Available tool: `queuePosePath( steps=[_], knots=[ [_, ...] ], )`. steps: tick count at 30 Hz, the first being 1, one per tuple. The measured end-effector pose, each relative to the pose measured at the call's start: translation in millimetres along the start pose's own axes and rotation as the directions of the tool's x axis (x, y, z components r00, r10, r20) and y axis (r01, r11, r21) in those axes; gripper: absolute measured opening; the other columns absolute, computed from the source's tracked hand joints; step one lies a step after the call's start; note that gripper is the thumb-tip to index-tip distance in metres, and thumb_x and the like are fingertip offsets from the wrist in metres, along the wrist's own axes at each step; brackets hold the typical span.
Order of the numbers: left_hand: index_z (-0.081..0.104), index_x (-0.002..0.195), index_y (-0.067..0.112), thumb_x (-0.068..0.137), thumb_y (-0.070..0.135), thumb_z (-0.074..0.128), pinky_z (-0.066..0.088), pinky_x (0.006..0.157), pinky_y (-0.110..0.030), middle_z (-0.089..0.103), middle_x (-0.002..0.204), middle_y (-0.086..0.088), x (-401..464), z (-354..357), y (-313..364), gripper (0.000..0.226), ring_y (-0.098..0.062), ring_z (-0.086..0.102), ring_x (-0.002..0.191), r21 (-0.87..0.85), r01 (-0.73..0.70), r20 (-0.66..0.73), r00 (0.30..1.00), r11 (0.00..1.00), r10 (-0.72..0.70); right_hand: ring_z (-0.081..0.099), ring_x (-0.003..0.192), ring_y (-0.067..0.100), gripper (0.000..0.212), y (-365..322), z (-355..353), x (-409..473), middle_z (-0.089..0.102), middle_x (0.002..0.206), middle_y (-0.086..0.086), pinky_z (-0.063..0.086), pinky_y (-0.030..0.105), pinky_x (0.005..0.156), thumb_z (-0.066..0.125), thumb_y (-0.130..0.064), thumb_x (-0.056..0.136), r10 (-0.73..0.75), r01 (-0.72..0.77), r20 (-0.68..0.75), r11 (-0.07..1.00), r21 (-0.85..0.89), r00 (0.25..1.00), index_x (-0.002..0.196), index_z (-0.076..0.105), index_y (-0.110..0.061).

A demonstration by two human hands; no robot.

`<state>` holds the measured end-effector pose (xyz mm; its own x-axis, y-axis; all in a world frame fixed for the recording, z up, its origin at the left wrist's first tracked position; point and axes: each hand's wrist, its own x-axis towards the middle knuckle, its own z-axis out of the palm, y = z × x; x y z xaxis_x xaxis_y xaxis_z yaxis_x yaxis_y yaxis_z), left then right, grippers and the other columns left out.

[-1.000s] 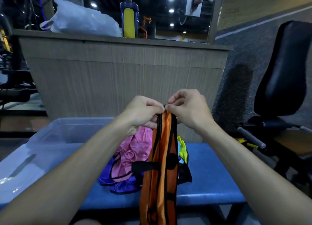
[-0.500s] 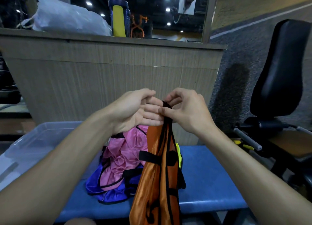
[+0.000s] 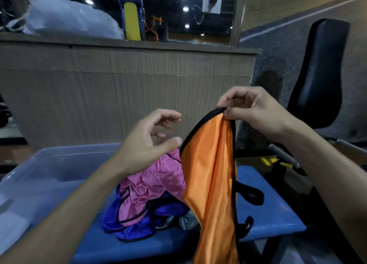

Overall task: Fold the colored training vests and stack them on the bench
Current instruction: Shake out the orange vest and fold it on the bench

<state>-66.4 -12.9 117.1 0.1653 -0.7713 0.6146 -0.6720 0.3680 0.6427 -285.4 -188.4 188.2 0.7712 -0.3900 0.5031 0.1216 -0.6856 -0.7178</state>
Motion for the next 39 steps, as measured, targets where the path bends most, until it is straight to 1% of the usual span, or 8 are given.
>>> queuePosePath(
  steps=[4,8,14,19,23,28,33,39],
  knots=[
    [0.061,0.123,0.026,0.089,0.023,0.078,0.051,0.102,-0.037,0.066,0.12,0.011,-4,12,-15,0.038,-0.01,0.061,0.118,-0.062,0.089,0.072,0.994,0.994,-0.084,0.064,0.089,0.019,0.025,-3,5,11,0.069,0.094,0.017,0.052,0.028,0.083,0.062,0.014,0.088,-0.031,0.033,0.037,0.998,-0.05,0.999,0.095,0.072,-0.009],
    [0.065,0.108,0.027,0.088,0.031,0.076,0.052,0.095,-0.041,0.068,0.097,0.007,-9,23,-32,0.023,-0.017,0.067,0.099,-0.034,0.044,-0.03,0.999,0.998,-0.045,0.065,0.092,0.021,0.027,9,11,28,0.069,0.097,0.019,0.053,0.033,0.086,0.064,0.011,0.088,-0.038,0.04,0.031,0.998,-0.047,0.999,0.095,0.073,-0.013],
    [0.07,0.107,0.03,0.096,0.05,0.063,0.047,0.104,-0.041,0.066,0.109,0.01,-12,20,-66,0.024,-0.006,0.061,0.112,0.101,0.155,0.132,0.977,0.983,-0.167,0.065,0.086,0.014,0.026,39,21,52,0.068,0.089,0.006,0.053,0.026,0.079,0.061,0.01,0.09,-0.031,0.03,0.016,0.996,0.082,0.999,0.098,0.07,-0.013],
    [0.065,0.083,0.036,0.095,0.058,0.057,0.044,0.092,-0.023,0.064,0.093,0.013,-5,-13,-59,0.026,-0.002,0.055,0.106,0.302,0.053,0.016,0.998,0.952,-0.061,0.062,0.072,0.004,0.027,46,21,50,0.065,0.085,0.001,0.052,0.02,0.067,0.057,0.01,0.091,0.038,-0.026,-0.04,0.964,0.265,0.999,0.098,0.067,-0.013],
    [0.059,0.082,0.038,0.093,0.058,0.048,0.036,0.081,-0.01,0.061,0.082,0.02,4,-50,-22,0.026,0.0,0.048,0.093,0.503,-0.12,0.042,0.993,0.856,0.114,0.061,0.074,0.006,0.024,47,23,28,0.062,0.084,0.0,0.051,0.02,0.064,0.06,0.005,0.09,0.126,-0.102,-0.04,0.922,0.374,0.991,0.1,0.068,-0.015],
    [0.064,0.084,0.035,0.095,0.065,0.046,0.042,0.068,-0.031,0.058,0.075,0.015,31,-81,49,0.037,-0.003,0.052,0.078,0.683,-0.221,0.16,0.975,0.696,0.153,0.067,0.08,0.012,0.023,52,37,5,0.072,0.089,0.002,0.055,0.026,0.075,0.068,-0.007,0.083,0.234,-0.237,0.073,0.818,0.525,0.97,0.106,0.07,-0.012],
    [0.064,0.095,0.028,0.096,0.052,0.05,0.034,0.064,-0.029,0.052,0.08,0.017,47,-73,98,0.028,-0.005,0.05,0.075,0.811,-0.294,0.323,0.946,0.506,0.031,0.063,0.073,0.009,0.026,50,39,-15,0.069,0.082,-0.002,0.057,0.027,0.075,0.065,-0.007,0.085,0.286,-0.244,0.039,0.73,0.638,0.958,0.11,0.065,-0.013],
    [0.052,0.115,0.033,0.098,0.056,0.046,0.037,0.067,-0.037,0.063,0.098,-0.002,54,-54,85,0.029,-0.027,0.056,0.088,0.935,-0.246,0.256,0.967,0.257,-0.003,0.053,0.072,0.012,0.025,56,38,-21,0.06,0.085,0.001,0.048,0.03,0.074,0.072,-0.01,0.084,0.336,-0.268,0.021,0.711,0.651,0.942,0.106,0.075,-0.02]
  ],
)
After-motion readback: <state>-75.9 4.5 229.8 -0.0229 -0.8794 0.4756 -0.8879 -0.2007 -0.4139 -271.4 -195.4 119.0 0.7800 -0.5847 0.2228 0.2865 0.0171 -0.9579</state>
